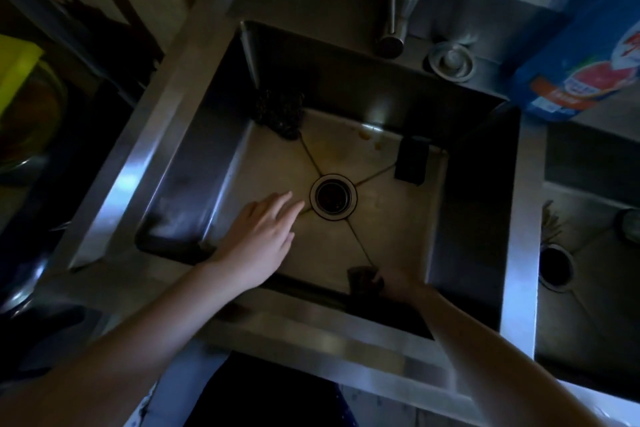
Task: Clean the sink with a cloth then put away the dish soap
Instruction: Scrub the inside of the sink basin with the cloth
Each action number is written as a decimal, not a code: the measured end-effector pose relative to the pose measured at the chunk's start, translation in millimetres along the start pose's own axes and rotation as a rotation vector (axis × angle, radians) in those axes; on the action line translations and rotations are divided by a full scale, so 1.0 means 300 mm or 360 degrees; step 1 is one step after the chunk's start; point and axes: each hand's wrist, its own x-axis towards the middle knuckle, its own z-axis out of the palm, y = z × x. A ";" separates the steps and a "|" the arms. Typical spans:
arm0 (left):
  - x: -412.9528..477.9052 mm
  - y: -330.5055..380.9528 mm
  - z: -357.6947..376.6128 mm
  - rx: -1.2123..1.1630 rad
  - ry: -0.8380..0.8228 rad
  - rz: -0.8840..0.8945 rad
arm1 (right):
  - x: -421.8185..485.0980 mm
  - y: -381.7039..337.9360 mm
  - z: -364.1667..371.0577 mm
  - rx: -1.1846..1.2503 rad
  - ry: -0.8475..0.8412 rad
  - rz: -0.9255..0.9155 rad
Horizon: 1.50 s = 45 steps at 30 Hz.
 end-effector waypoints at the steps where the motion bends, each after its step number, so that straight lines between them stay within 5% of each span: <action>1: -0.009 0.005 0.008 -0.0006 -0.0011 -0.0010 | -0.004 -0.005 -0.003 0.0029 -0.0057 -0.0004; 6: -0.036 0.017 0.033 -0.0016 -0.0036 -0.0034 | -0.006 -0.003 -0.042 -0.0011 -0.0216 -0.0093; 16: 0.004 0.022 0.030 -0.0034 0.0005 -0.0092 | 0.016 0.063 -0.081 -0.0267 -0.0056 -0.0207; 23: 0.101 0.012 0.010 -0.0054 0.0055 -0.0160 | 0.081 0.092 -0.205 -0.0230 0.0323 -0.0137; 35: 0.248 -0.060 -0.057 -0.0020 0.0122 -0.0187 | 0.230 0.146 -0.404 0.0180 0.1229 0.0390; 45: 0.316 -0.082 -0.098 -0.0053 0.0126 -0.0155 | 0.230 -0.029 -0.200 -0.0086 0.0572 -0.0254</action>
